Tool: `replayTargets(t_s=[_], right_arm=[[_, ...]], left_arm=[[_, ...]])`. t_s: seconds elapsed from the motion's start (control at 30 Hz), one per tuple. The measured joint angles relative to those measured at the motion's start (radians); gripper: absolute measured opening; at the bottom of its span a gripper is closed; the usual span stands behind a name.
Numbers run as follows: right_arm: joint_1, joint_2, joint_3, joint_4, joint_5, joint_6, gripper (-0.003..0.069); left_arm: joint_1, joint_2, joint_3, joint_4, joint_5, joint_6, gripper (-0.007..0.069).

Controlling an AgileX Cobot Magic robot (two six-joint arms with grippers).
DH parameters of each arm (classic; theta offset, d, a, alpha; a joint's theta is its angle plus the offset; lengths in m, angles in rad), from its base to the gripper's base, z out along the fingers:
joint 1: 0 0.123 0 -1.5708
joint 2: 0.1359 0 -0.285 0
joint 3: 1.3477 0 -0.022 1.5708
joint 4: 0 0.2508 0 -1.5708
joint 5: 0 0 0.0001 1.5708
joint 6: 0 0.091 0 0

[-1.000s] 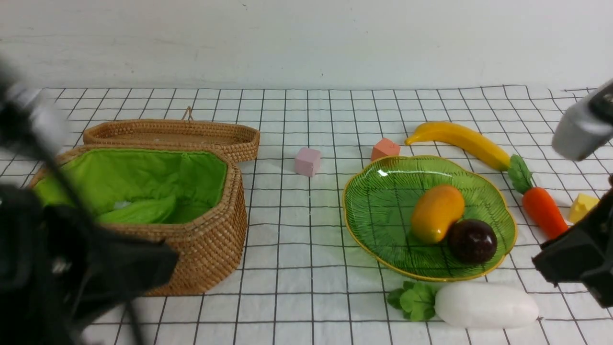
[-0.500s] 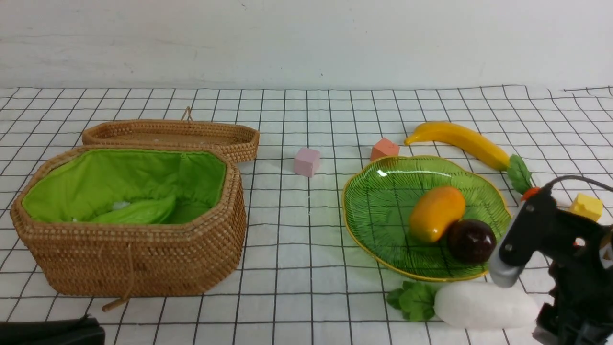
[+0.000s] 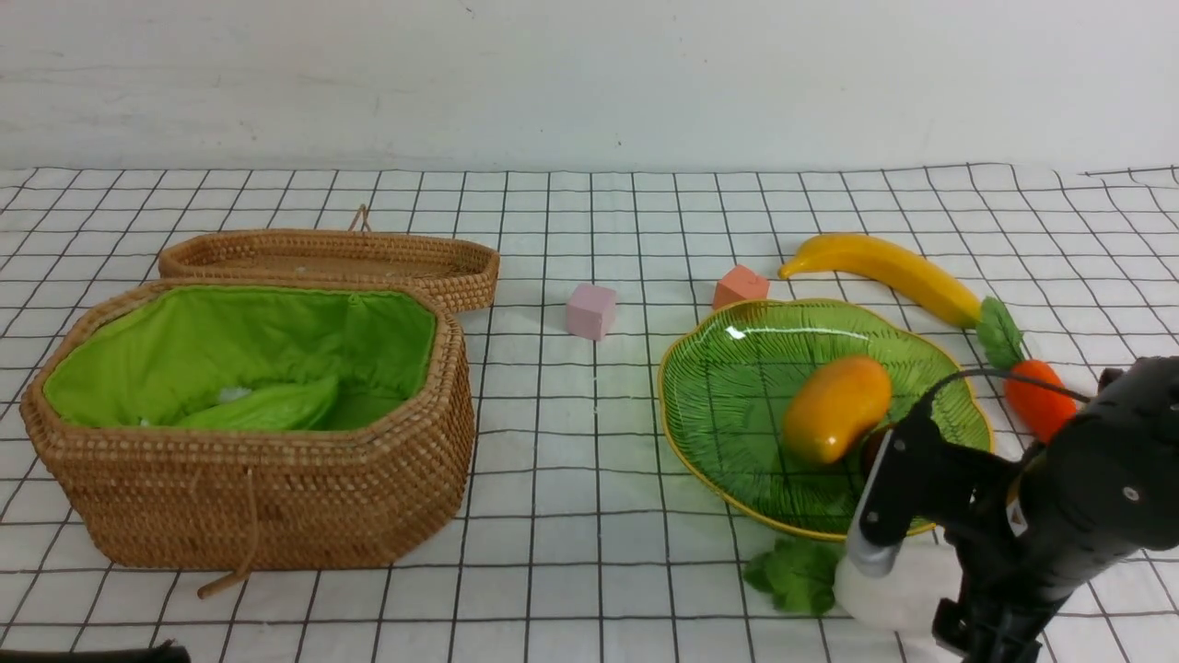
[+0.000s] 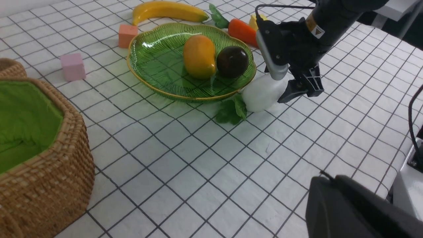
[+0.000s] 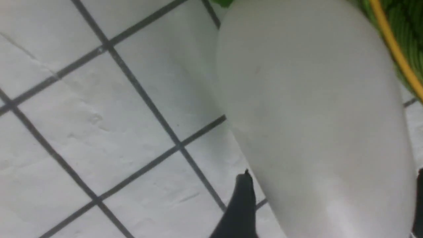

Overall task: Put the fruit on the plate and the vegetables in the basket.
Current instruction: Take a daikon with your right arm and place it on the basket on the left.

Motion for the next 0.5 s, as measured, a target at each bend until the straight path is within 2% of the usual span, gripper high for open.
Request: replayTargets(t_s=[0.23,0.5], right_arm=[[0.000,0.048,0.000,0.014,-0.007,-0.069,0.0531],[0.000,0.048,0.000,0.031,0.018,-0.073,0.0526]], left_arm=[[0.000,0.000,0.000,-0.003,0.020,0.000,-0.0013],[0.000,0.000,0.000,-0.008,0.020,0.000,-0.0013]])
